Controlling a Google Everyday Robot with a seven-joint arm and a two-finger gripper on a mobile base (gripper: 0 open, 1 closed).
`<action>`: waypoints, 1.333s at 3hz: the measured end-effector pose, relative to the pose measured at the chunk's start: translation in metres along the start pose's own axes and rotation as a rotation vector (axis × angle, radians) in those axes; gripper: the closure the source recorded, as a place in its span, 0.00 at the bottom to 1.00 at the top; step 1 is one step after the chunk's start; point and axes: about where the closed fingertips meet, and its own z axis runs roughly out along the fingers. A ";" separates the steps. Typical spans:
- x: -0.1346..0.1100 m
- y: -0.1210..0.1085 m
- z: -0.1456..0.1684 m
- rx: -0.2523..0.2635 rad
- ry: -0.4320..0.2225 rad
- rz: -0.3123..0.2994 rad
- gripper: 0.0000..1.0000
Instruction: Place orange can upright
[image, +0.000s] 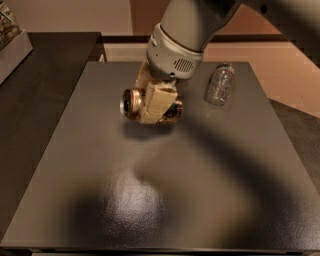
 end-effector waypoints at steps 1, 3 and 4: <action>0.000 0.007 0.004 0.025 -0.120 0.180 1.00; -0.004 -0.006 0.000 0.070 -0.391 0.405 1.00; -0.007 -0.011 -0.003 0.081 -0.537 0.423 1.00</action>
Offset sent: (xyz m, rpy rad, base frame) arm 0.0054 0.0022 -0.0003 0.4154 0.2612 -0.4213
